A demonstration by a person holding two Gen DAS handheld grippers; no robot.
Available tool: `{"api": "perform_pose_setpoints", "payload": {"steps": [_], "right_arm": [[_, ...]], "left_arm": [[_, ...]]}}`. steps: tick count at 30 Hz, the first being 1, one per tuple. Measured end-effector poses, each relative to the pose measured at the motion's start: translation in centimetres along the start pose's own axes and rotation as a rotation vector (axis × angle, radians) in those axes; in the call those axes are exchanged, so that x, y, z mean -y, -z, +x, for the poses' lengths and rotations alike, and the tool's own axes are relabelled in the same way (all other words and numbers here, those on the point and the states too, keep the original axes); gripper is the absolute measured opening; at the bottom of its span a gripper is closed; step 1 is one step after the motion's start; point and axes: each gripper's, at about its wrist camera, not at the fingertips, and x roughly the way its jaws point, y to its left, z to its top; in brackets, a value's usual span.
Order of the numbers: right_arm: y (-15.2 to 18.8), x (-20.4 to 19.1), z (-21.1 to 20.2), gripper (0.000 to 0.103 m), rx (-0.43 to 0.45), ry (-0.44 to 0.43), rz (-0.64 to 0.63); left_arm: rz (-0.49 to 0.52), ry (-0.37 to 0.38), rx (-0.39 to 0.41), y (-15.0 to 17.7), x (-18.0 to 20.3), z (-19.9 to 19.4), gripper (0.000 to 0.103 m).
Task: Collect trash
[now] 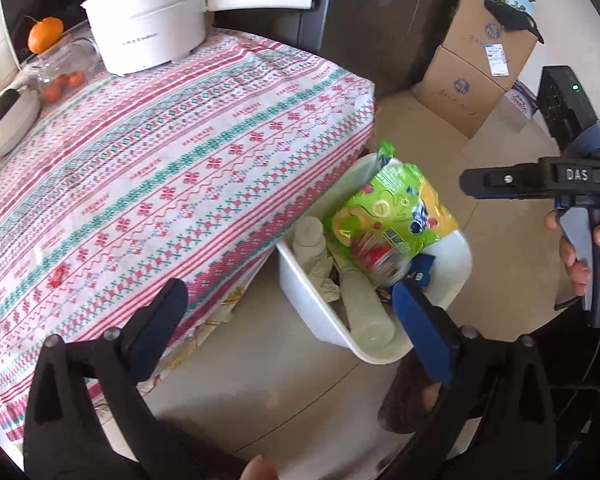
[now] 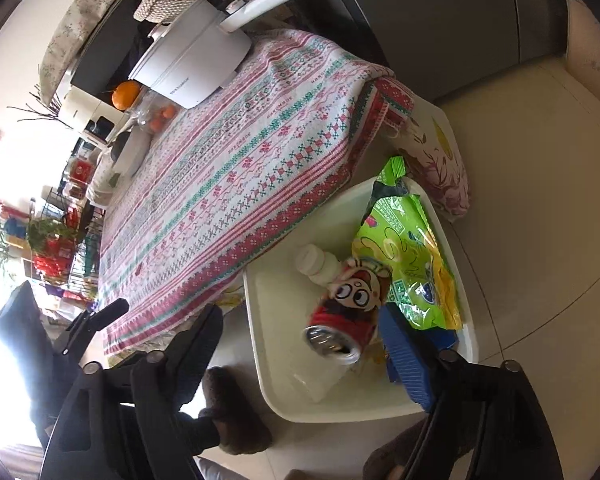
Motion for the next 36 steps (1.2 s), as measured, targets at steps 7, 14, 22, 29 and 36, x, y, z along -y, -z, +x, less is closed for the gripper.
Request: {"api": "perform_pose_setpoints", "payload": {"steps": [7,14,22,29,36], "right_arm": [[0.3,-2.8,-1.2,0.09,0.074,0.12,-0.137],[2.2,-6.8,-3.0,0.103,0.172,0.24,-0.31],[5.1,-11.2,-6.3,0.103,0.375,0.371,-0.435],[5.6,-12.4,-7.4,0.103,0.476,0.43,-0.459],[4.9,-11.4,-7.0,0.103,0.476,0.429,-0.411]], "left_arm": [[-0.037,-0.067,0.025,0.1,-0.6,-1.1,0.102],[-0.096,-0.15,0.09,0.5,-0.5,-3.4,0.102],[-0.168,-0.231,0.211,1.7,0.1,-6.6,0.102],[-0.186,-0.256,0.273,2.4,0.1,-7.9,0.102],[-0.193,-0.281,0.3,2.5,-0.2,-8.1,0.102]]}}
